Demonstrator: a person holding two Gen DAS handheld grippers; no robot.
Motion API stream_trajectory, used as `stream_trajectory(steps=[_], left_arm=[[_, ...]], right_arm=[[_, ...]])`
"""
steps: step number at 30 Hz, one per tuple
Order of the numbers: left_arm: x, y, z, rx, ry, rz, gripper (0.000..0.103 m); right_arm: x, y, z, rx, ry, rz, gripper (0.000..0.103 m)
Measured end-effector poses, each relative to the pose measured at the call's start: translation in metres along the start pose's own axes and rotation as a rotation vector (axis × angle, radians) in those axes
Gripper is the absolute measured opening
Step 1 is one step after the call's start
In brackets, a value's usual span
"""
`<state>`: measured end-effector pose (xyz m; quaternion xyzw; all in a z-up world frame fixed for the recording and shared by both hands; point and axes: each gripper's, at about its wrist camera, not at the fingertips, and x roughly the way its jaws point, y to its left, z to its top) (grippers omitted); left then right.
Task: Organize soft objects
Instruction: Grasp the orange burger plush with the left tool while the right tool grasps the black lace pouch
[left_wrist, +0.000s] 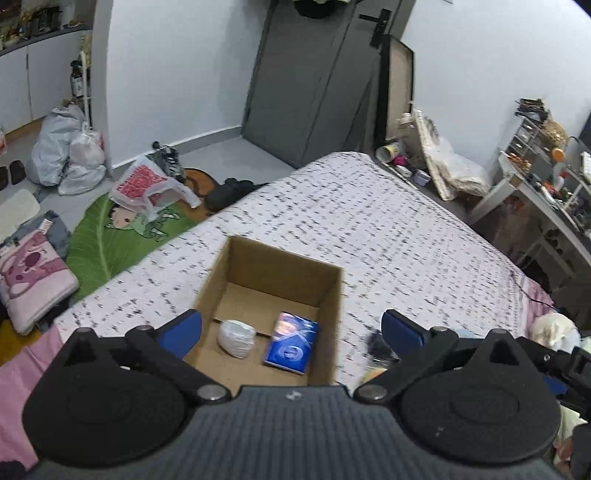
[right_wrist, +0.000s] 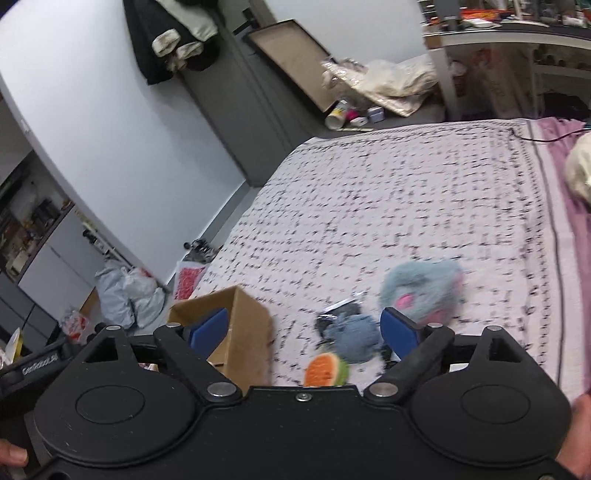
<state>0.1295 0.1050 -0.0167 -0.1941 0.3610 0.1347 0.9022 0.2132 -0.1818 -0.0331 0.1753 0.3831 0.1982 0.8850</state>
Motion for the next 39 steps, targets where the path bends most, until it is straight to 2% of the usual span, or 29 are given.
stream_trajectory(steps=[4, 17, 24, 31, 34, 39], left_arm=[[-0.006, -0.015, -0.004, 0.009, 0.006, -0.03, 0.103], [-0.003, -0.068, -0.016, 0.053, 0.053, -0.014, 0.102], [0.01, -0.092, -0.024, 0.076, 0.057, -0.001, 0.102], [0.031, -0.113, -0.034, 0.101, 0.055, -0.011, 0.1], [0.045, -0.122, -0.038, 0.098, 0.075, -0.012, 0.1], [0.07, -0.131, -0.048, 0.112, 0.113, 0.01, 0.098]], right_arm=[[-0.011, -0.018, 0.006, 0.03, -0.004, -0.015, 0.092], [-0.022, -0.059, 0.024, 0.079, 0.023, -0.033, 0.095], [-0.013, -0.087, 0.018, 0.156, 0.016, 0.002, 0.094], [0.002, -0.112, 0.009, 0.235, 0.052, 0.05, 0.085], [0.01, -0.119, 0.007, 0.266, 0.084, 0.076, 0.082], [0.027, -0.132, -0.001, 0.309, 0.136, 0.072, 0.076]])
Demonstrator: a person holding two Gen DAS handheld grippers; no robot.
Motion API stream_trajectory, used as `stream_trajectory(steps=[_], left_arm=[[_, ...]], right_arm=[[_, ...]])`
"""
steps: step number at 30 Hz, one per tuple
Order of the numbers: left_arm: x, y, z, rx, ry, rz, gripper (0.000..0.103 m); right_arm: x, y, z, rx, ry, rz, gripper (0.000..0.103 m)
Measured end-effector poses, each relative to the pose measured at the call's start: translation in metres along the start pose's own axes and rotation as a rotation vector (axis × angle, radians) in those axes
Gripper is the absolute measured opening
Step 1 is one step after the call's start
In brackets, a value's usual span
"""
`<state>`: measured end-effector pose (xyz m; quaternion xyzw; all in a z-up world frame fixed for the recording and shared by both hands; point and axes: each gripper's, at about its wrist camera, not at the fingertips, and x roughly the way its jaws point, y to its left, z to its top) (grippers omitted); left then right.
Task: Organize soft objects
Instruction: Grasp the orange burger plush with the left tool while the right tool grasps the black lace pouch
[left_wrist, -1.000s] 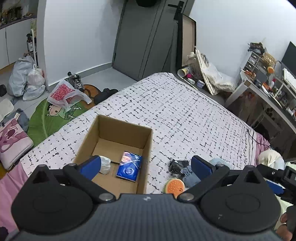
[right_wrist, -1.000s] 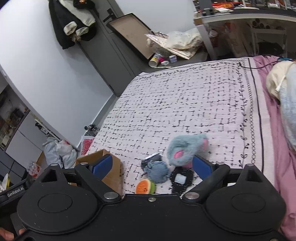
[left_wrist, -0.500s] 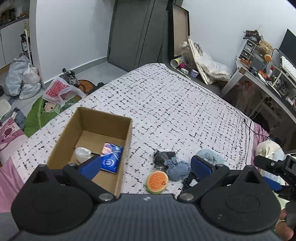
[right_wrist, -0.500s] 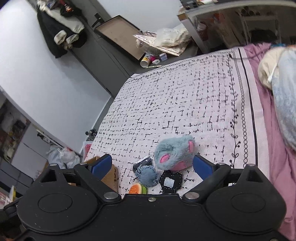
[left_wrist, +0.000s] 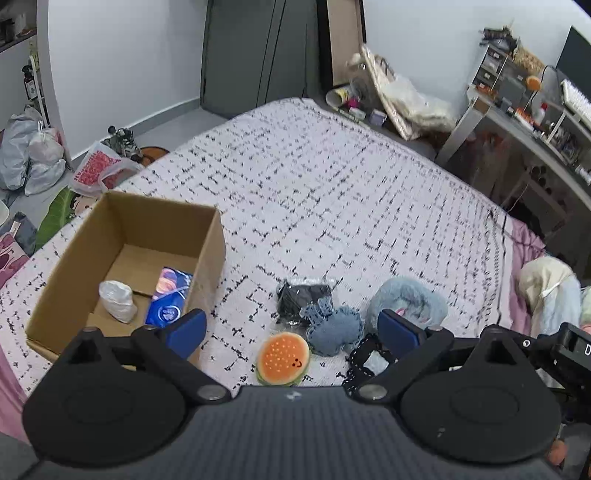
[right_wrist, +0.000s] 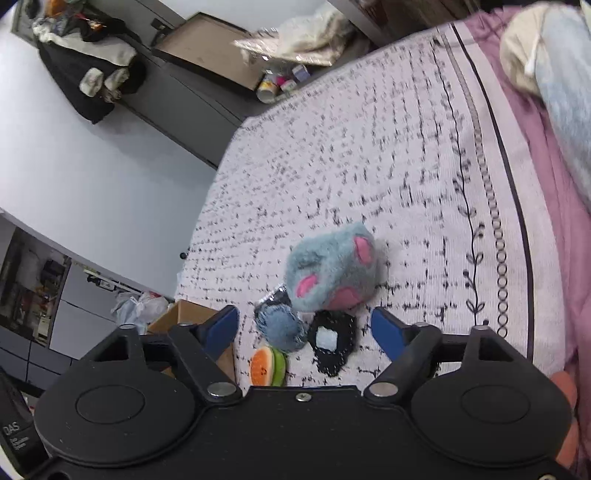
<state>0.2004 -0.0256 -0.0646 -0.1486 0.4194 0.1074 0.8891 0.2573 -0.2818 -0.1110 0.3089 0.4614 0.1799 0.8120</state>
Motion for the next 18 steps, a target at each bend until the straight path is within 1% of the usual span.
stream_trajectory(steps=[3, 7, 9, 11, 12, 14, 16, 18], left_arm=[[0.017, -0.002, -0.005, -0.005, 0.029, 0.011, 0.094], [0.041, 0.0, -0.013, -0.018, 0.074, 0.036, 0.084], [0.052, 0.002, -0.018, -0.028, 0.095, 0.048, 0.082], [0.062, 0.003, -0.021, -0.035, 0.113, 0.057, 0.075], [0.067, 0.004, -0.023, -0.038, 0.124, 0.061, 0.074], [0.077, 0.004, -0.026, -0.042, 0.139, 0.068, 0.073], [0.085, 0.004, -0.028, -0.035, 0.15, 0.076, 0.073], [0.093, 0.003, -0.031, -0.022, 0.157, 0.088, 0.073]], right_arm=[[0.011, -0.006, -0.002, 0.028, 0.039, 0.003, 0.076], [0.028, -0.007, -0.004, 0.039, 0.08, -0.003, 0.074], [0.036, -0.008, -0.004, 0.047, 0.099, -0.009, 0.073], [0.042, -0.009, -0.004, 0.052, 0.113, -0.016, 0.072], [0.045, -0.009, -0.004, 0.053, 0.117, -0.021, 0.072], [0.051, -0.009, -0.005, 0.052, 0.127, -0.031, 0.068], [0.057, -0.009, -0.005, 0.042, 0.134, -0.017, 0.058], [0.066, -0.009, -0.006, 0.042, 0.153, -0.007, 0.054]])
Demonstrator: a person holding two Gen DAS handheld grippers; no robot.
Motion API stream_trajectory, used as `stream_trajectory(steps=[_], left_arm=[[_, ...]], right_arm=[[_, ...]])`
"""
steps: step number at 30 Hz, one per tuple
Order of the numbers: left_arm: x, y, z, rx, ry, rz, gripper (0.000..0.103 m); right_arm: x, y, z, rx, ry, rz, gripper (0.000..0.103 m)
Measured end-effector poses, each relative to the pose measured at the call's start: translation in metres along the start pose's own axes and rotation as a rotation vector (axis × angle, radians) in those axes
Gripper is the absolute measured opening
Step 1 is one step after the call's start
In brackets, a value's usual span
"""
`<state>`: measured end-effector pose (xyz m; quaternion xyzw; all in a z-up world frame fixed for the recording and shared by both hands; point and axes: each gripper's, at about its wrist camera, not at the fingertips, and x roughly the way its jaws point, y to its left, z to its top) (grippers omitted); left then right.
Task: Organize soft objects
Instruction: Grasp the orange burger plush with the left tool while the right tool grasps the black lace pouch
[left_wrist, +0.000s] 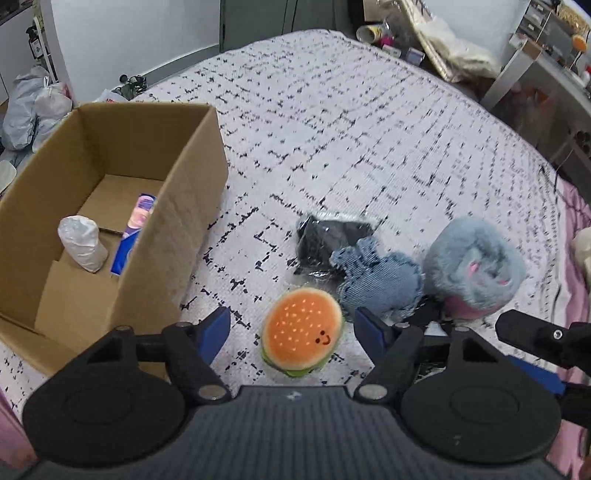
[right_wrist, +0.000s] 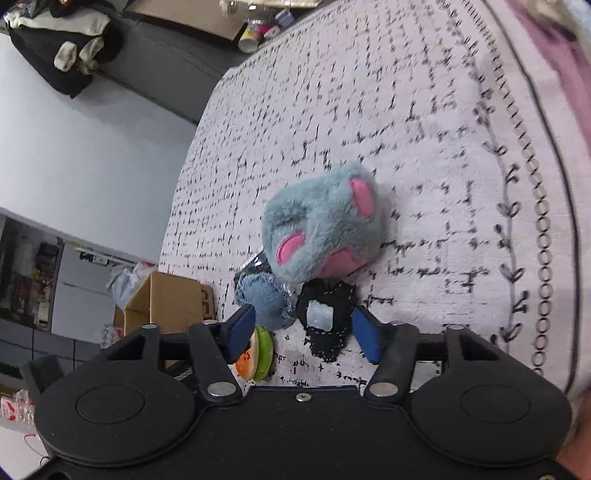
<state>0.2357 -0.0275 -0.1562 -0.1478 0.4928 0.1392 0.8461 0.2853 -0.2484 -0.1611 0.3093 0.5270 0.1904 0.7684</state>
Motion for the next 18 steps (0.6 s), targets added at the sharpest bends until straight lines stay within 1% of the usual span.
stream_trajectory(steps=[2, 6, 7, 9, 10, 11, 15, 18], left_arm=[[0.009, 0.0, -0.001, 0.006, 0.008, 0.003, 0.073], [0.023, 0.001, -0.004, -0.006, 0.028, -0.005, 0.073], [0.026, 0.002, -0.004, -0.01, 0.029, -0.005, 0.071], [0.031, 0.003, -0.005, -0.022, 0.037, -0.006, 0.063], [0.033, 0.004, -0.005, -0.03, 0.044, -0.012, 0.054], [0.034, 0.006, -0.005, -0.038, 0.045, -0.015, 0.049], [0.034, 0.011, -0.003, -0.068, 0.037, -0.024, 0.046], [0.034, 0.012, -0.003, -0.072, 0.034, -0.03, 0.046]], right_arm=[[0.009, -0.001, -0.001, 0.006, 0.021, -0.004, 0.052], [0.022, -0.003, -0.001, 0.001, 0.038, -0.021, 0.052], [0.025, -0.003, -0.001, 0.0, 0.04, -0.024, 0.052], [0.031, -0.004, 0.0, 0.003, 0.041, -0.036, 0.052], [0.034, -0.004, 0.0, 0.002, 0.043, -0.048, 0.052], [0.038, -0.004, 0.0, 0.0, 0.045, -0.062, 0.052], [0.053, 0.0, -0.001, -0.012, 0.053, -0.089, 0.052], [0.061, 0.011, -0.002, -0.052, 0.045, -0.103, 0.053]])
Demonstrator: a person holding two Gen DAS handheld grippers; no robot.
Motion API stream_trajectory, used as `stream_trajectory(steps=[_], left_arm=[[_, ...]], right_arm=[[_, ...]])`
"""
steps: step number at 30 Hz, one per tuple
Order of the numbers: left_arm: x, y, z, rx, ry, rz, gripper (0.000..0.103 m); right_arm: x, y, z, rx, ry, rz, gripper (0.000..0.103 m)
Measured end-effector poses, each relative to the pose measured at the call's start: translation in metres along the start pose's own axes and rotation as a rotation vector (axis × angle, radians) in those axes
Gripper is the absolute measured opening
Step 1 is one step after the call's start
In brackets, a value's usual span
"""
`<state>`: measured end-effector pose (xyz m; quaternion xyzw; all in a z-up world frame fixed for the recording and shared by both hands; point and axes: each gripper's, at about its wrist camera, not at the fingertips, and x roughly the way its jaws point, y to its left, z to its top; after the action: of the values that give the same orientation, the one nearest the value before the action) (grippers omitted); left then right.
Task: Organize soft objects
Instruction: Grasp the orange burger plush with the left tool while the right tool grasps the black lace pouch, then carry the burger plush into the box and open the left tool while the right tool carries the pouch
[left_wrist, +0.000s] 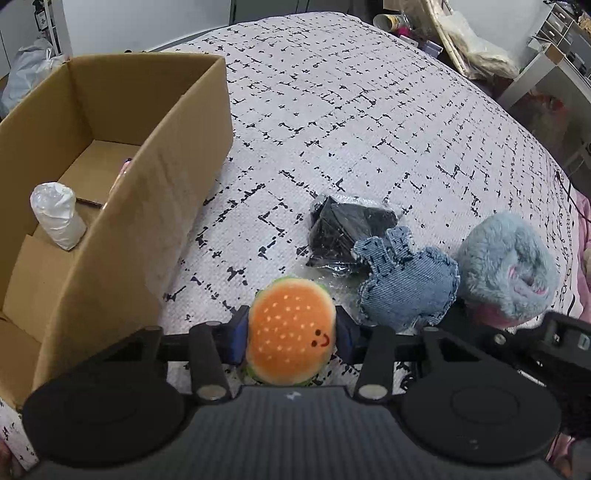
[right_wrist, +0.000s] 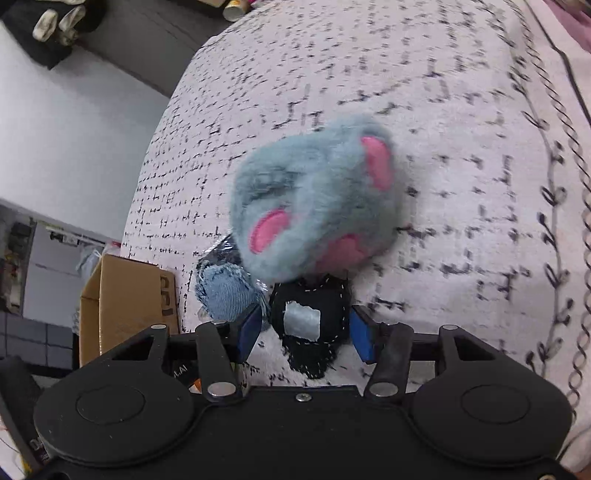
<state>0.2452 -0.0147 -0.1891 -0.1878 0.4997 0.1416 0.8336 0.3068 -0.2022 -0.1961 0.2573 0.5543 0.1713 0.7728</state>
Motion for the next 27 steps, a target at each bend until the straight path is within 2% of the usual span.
stream_trajectory(steps=[3, 5, 6, 9, 14, 27], left_arm=[[-0.001, 0.002, 0.001, -0.01, 0.002, -0.01, 0.045], [-0.002, 0.005, 0.002, -0.017, 0.003, -0.009, 0.045], [-0.003, 0.006, 0.002, -0.02, 0.003, -0.008, 0.045], [-0.007, 0.006, 0.002, -0.018, 0.001, -0.007, 0.045], [-0.02, 0.005, 0.002, -0.006, -0.013, -0.012, 0.045], [-0.082, 0.011, 0.01, 0.004, -0.111, -0.026, 0.045]], right_arm=[[0.006, 0.009, -0.001, -0.041, -0.009, -0.029, 0.053], [0.009, 0.014, -0.003, -0.075, -0.013, -0.049, 0.045], [0.01, 0.016, -0.004, -0.095, -0.009, -0.064, 0.034], [0.012, 0.021, -0.004, -0.131, -0.001, -0.086, 0.03], [0.007, 0.031, -0.006, -0.158, -0.011, -0.081, 0.028], [-0.056, 0.045, -0.008, -0.227, -0.161, 0.06, 0.028]])
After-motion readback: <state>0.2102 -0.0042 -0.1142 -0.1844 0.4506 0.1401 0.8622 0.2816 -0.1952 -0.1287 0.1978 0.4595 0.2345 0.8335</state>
